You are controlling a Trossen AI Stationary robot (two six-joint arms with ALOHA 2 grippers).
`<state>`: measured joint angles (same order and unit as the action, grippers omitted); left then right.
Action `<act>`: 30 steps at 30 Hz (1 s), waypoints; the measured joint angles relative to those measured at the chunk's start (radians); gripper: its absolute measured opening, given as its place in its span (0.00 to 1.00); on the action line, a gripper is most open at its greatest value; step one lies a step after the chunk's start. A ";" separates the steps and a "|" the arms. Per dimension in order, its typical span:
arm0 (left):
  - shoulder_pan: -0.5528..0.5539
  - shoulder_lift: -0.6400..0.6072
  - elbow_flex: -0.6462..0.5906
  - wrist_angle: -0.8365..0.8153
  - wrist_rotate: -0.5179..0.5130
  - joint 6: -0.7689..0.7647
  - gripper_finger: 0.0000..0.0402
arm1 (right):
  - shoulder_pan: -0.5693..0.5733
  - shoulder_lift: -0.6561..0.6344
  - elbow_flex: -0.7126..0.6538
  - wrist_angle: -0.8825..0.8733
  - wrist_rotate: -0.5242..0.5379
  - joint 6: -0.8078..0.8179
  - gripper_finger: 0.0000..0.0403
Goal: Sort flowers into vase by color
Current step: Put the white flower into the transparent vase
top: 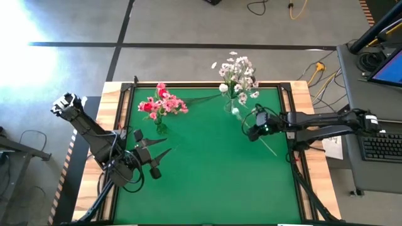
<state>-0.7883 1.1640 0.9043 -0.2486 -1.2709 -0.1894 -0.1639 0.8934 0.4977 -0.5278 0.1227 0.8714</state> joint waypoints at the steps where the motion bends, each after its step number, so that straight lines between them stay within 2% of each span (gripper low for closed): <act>1: 0.000 0.000 0.000 0.000 0.000 0.000 0.42 | 0.023 0.002 0.007 -0.001 0.000 0.005 0.03; 5: 0.000 0.000 0.000 0.000 -0.002 0.000 0.42 | 0.113 0.020 0.037 0.024 -0.001 0.002 0.03; 13: 0.000 0.000 0.000 0.000 -0.002 -0.002 0.42 | 0.250 0.119 0.041 0.242 0.000 0.004 0.06; 18: 0.000 0.000 0.000 0.000 -0.002 -0.003 0.42 | 0.282 0.238 0.041 0.352 0.005 -0.004 0.19; 25: 0.000 0.000 0.000 0.000 -0.002 -0.003 0.42 | 0.284 0.392 0.130 0.365 0.036 -0.180 0.43; 30: 0.000 0.000 0.000 -0.001 -0.002 -0.003 0.42 | 0.284 0.536 0.186 0.361 0.037 -0.261 0.53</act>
<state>-0.7883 1.1641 0.9043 -0.2496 -1.2727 -0.1925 0.1204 1.4292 0.6834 -0.1664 0.1596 0.6104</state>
